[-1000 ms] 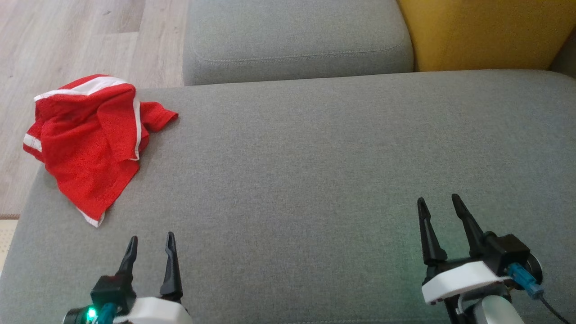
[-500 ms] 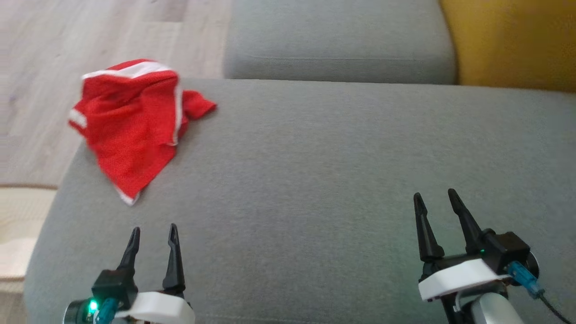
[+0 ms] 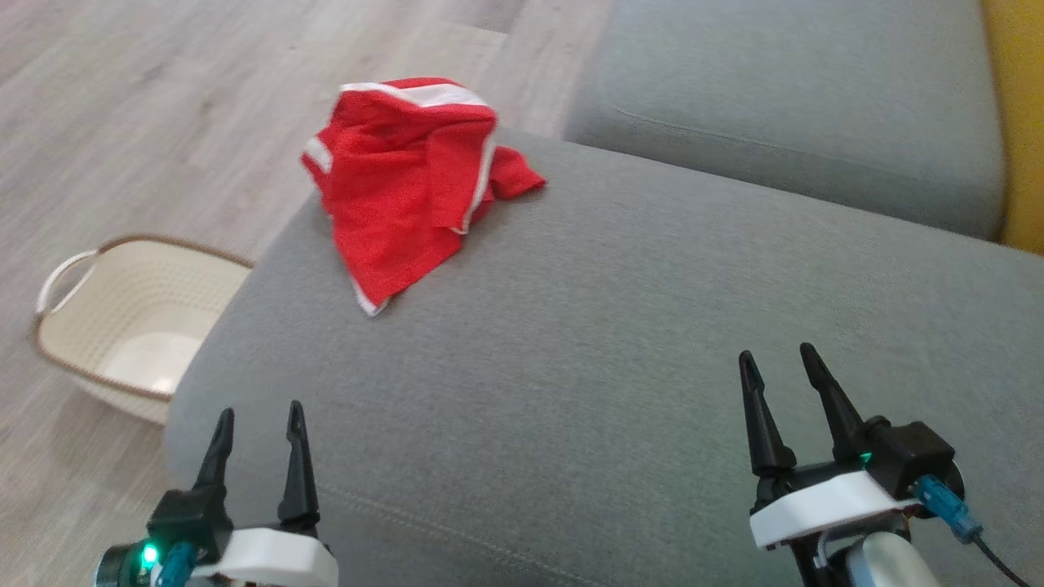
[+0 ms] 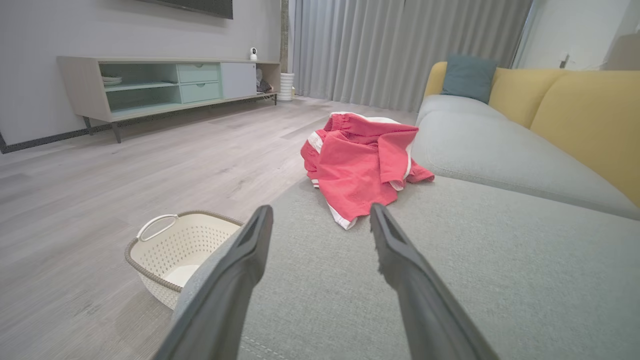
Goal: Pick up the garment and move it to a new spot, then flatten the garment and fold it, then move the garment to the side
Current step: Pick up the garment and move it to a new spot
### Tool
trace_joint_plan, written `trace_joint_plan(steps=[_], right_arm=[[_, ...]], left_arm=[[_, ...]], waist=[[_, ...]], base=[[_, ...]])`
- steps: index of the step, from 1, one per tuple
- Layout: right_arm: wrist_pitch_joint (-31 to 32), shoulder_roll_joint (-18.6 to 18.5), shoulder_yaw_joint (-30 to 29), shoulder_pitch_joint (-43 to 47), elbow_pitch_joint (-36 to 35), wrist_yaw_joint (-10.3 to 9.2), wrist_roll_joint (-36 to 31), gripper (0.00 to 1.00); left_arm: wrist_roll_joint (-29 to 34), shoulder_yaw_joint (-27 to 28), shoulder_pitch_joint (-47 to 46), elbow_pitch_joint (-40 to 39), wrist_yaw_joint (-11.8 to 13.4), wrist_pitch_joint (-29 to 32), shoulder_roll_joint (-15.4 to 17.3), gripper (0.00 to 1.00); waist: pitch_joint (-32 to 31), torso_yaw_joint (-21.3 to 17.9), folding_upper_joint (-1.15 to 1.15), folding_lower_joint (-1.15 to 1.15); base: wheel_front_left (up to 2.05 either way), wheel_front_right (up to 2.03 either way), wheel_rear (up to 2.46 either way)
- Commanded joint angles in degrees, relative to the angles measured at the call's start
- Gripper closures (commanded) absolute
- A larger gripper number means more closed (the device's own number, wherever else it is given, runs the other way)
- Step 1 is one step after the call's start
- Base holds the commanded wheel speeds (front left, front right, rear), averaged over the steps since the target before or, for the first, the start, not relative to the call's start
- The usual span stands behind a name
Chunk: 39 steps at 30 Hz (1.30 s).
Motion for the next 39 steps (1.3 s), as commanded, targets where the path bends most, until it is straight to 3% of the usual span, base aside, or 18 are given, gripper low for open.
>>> trace_joint_plan(steps=[1,9,26,33,39], right_arm=[[-0.6,-0.5,1.4,-1.5,-1.9,0.43,0.5,0.00],[-0.6,-0.5,1.7,-1.6,-1.8,0.43,0.6,0.00],[-0.6,-0.5,3.7,-3.4,-1.2,0.43,1.0,0.00],[-0.6,-0.5,1.9,-2.7,-1.7,0.43,0.2,0.00],[-0.6,-0.5,0.8,-4.2,-2.8,0.43,-2.8,0.00]], left_arm=[[0.7,2.2,-1.6,-2.3,0.0,-0.7,0.1,0.00],[0.8,3.3,-0.7,-3.1,-0.2,-0.7,0.1,0.00],[1.0,6.5,0.1,-4.9,-0.2,-0.7,0.6,0.00],[1.3,8.7,-5.2,-4.0,-2.5,-0.7,5.6,0.00],[1.6,9.4,-19.3,-1.3,-6.1,2.2,12.5,0.00]], waist=[[-0.5,2.3,0.00,0.00],[-0.4,5.7,0.00,0.00],[0.9,6.8,0.00,0.00],[1.6,7.2,0.00,0.00],[6.5,5.5,0.00,0.00]], base=[[0.00,0.00,0.00],[0.00,0.00,0.00],[0.00,0.00,0.00],[0.00,0.00,0.00],[0.00,0.00,0.00]])
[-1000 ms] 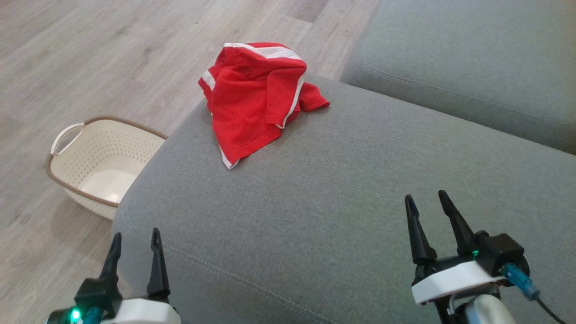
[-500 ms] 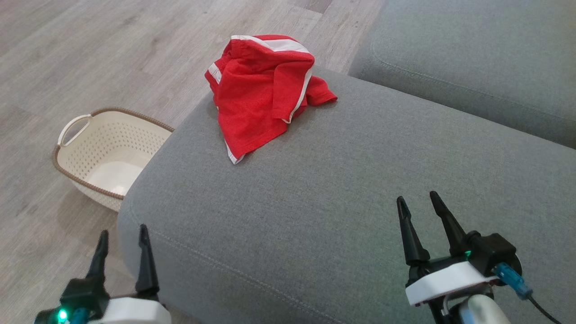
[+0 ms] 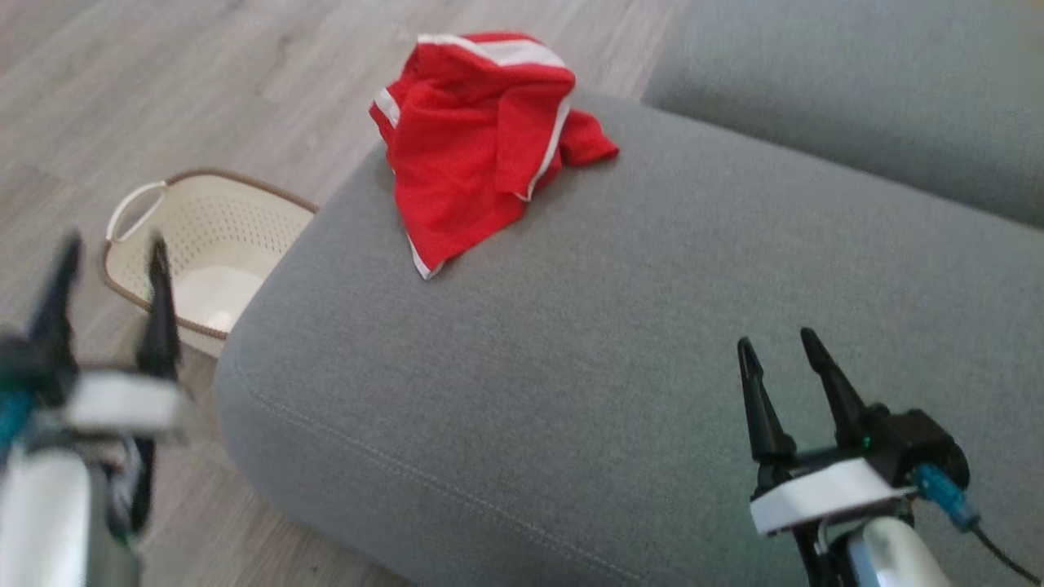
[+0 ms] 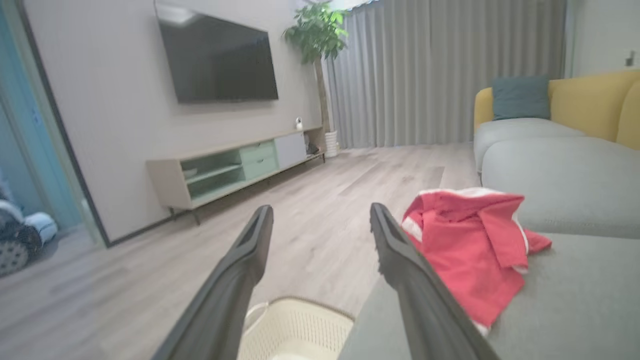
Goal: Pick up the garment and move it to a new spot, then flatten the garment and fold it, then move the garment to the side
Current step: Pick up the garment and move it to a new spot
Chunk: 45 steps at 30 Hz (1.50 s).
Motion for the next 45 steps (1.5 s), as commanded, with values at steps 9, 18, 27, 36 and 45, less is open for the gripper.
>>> trace_joint_plan(steps=[9,18,27,36,45], right_arm=[[-0.6,-0.5,-0.3,-9.2,-3.6,0.43,-5.9,0.00],[-0.6,-0.5,0.4,-15.3,-6.2,0.43,-10.1,0.00],[-0.6,-0.5,0.1,-16.7,-10.0,0.43,-13.2,0.00],[-0.6,-0.5,0.1,-16.5,-13.2,0.43,-14.0,0.00],[-0.6,-0.5,-0.6,-17.0,-13.3,0.43,-12.9,0.00]], left_arm=[[-0.3,-0.5,-27.7,8.8,-5.2,3.8,6.7,0.00],[-5.3,-0.7,-45.8,28.0,-7.0,8.6,7.8,0.00],[-10.4,-3.3,-54.1,43.1,-7.9,11.4,10.0,0.00],[-14.4,-4.7,-57.2,50.3,-8.0,9.6,11.4,0.00],[-14.4,-6.6,-58.9,54.9,-8.0,5.7,12.2,1.00]], waist=[[12.2,-6.2,0.00,0.00],[22.8,-12.4,0.00,0.00],[30.7,-15.8,0.00,0.00],[34.0,-17.3,0.00,0.00],[32.4,-18.1,0.00,0.00]], base=[[0.00,0.00,0.00],[0.00,0.00,0.00],[0.00,0.00,0.00],[0.00,0.00,0.00],[0.00,0.00,0.00]])
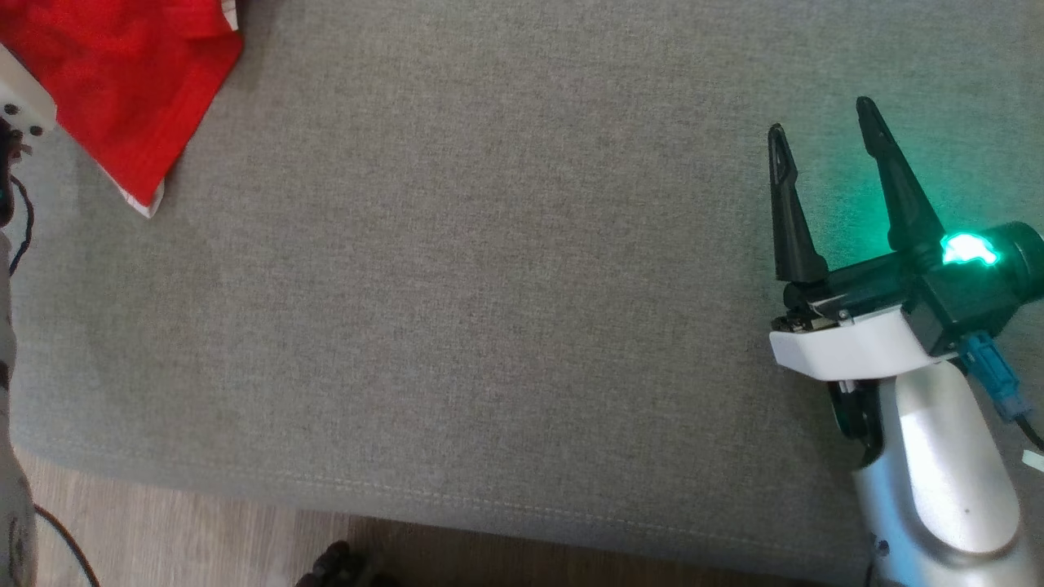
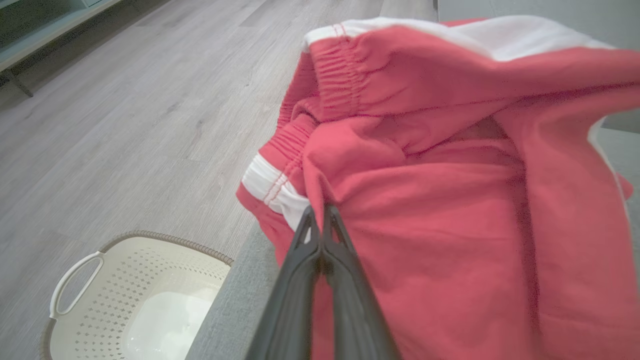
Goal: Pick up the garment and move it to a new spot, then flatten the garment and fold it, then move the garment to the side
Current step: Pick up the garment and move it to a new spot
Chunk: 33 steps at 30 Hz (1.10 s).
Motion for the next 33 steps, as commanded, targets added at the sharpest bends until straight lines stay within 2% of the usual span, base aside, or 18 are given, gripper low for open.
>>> trace_joint_plan(steps=[1,10,22,33], right_arm=[[-0.5,0.2,1.4,-0.7,-1.6,0.43,0.6,0.00],[-0.5,0.2,0.8,-0.1,-0.5,0.43,2.5,0.00],[-0.5,0.2,-1.7,3.1,1.2,0.43,7.0,0.00],[-0.5,0.2,-3.0,7.2,2.0,0.43,8.7,0.00]], left_arm=[[0.3,0.4,-2.0,-0.8,0.1,-1.5,4.5,1.00],[4.0,-4.2,-4.5,-0.9,0.1,-5.1,7.5,1.00],[7.1,-21.4,-10.6,-12.1,0.1,-5.4,11.6,1.00],[-4.4,-40.6,-10.8,-27.7,0.1,-1.6,12.8,1.00]], waist=[[-1.2,-0.3,0.00,-0.01],[-7.0,-1.4,0.00,-0.01],[-18.3,-5.4,0.00,-0.01],[-23.0,-12.6,0.00,-0.01]], base=[[0.00,0.00,0.00],[0.00,0.00,0.00],[0.00,0.00,0.00],[0.00,0.00,0.00]])
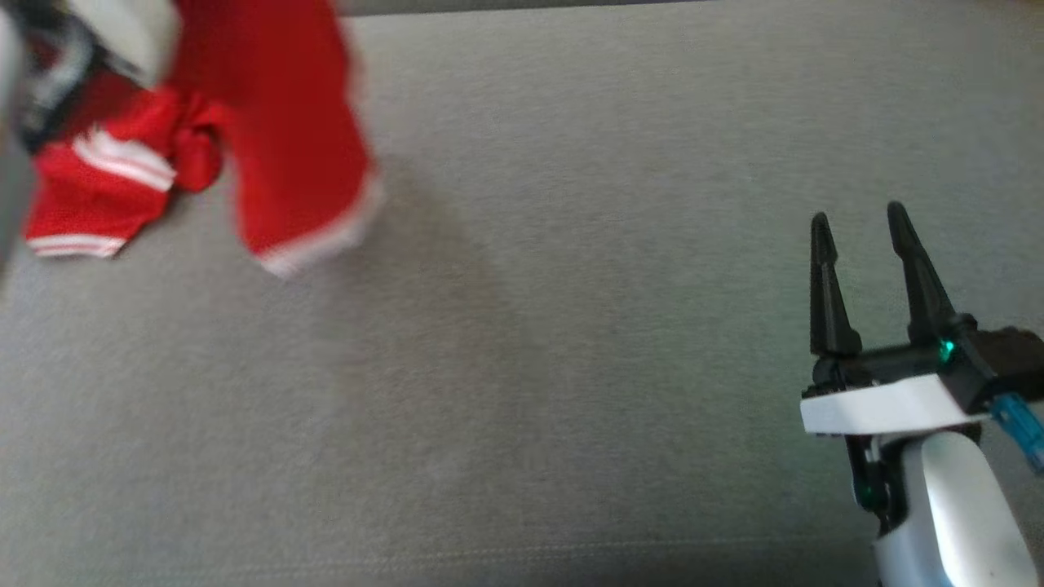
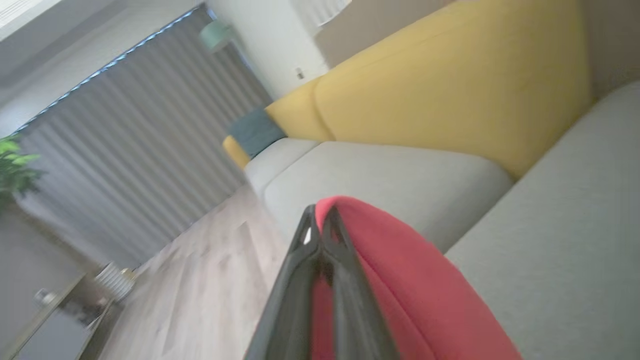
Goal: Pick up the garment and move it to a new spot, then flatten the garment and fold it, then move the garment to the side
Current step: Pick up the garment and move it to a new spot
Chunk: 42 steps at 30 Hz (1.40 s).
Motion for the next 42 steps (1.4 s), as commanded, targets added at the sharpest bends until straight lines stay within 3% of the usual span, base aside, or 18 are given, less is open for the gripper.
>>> trace_joint_plan(steps=[1,5,11,16,17,21,26,27,28,29,36,42], right_arm=[[-0.4,0.1,0.9,-0.4,-1.7,0.43,0.1,0.00],[-0.4,0.1,0.2,0.6,-1.9,0.43,0.4,0.00],[-0.4,0.1,0.7,1.2,-2.3,0.43,1.5,0.00],[-0.4,0.1,0.8,1.4,-2.6,0.43,1.7,0.00],[-0.4,0.1,0.8,1.4,-2.6,0.43,1.7,0.00],[-0.4,0.1,1.1,1.3,-2.6,0.43,1.9,0.00],[-0.4,0.1,1.6,1.1,-2.6,0.43,2.4,0.00],[-0.4,0.1,1.5,1.2,-2.6,0.43,2.4,0.00],[-0.4,0.1,1.4,1.2,-2.6,0.43,2.4,0.00],[-0.4,0.1,1.2,1.2,-2.5,0.43,2.4,0.00],[-0.4,0.1,1.0,0.9,-2.2,0.43,2.5,0.00],[-0.4,0.1,1.3,1.0,-1.9,0.43,2.5,0.00]], left_arm=[[-1.4,-0.2,-2.4,-3.1,0.1,0.4,2.2,1.00],[-5.5,-6.2,0.5,-8.2,0.1,0.5,0.0,1.00],[-8.9,-11.8,9.2,-10.9,0.2,-1.0,-6.4,1.00],[-10.5,-14.2,16.8,-8.8,2.4,-4.0,-13.8,1.00],[-10.5,-14.2,16.8,-8.8,2.4,-4.0,-13.8,1.00],[-10.2,-16.1,21.7,-4.9,4.3,-6.0,-18.9,1.00],[-10.7,-16.9,26.5,0.3,4.8,-7.2,-22.6,1.00],[-10.9,-16.7,27.1,0.9,4.8,-7.4,-23.2,0.77],[-10.8,-16.4,27.5,1.3,4.9,-7.5,-23.6,0.46],[-10.7,-16.2,27.8,1.6,4.9,-7.6,-24.0,0.00],[-8.4,-10.6,30.1,-4.0,5.7,-7.8,-25.4,0.00],[-5.2,-2.5,34.6,-11.6,9.2,-7.8,-23.1,0.00]], waist=[[-1.0,-2.2,0.00,0.00],[-0.9,-4.4,0.00,0.00],[-0.8,-7.0,0.00,0.00],[-0.6,-8.0,0.00,0.00],[-0.6,-8.0,0.00,0.00],[-0.1,-8.5,0.00,0.00],[0.2,-8.8,0.00,0.00],[0.2,-8.7,0.00,0.00],[0.2,-8.6,0.00,0.00],[0.2,-8.3,0.00,0.00],[-0.4,-5.7,0.00,0.00],[-2.3,-3.6,0.00,0.00]], base=[[0.00,0.00,0.00],[0.00,0.00,0.00],[0.00,0.00,0.00],[0.00,0.00,0.00],[0.00,0.00,0.00],[0.00,0.00,0.00],[0.00,0.00,0.00],[0.00,0.00,0.00],[0.00,0.00,0.00],[0.00,0.00,0.00],[0.00,0.00,0.00],[0.00,0.00,0.00]])
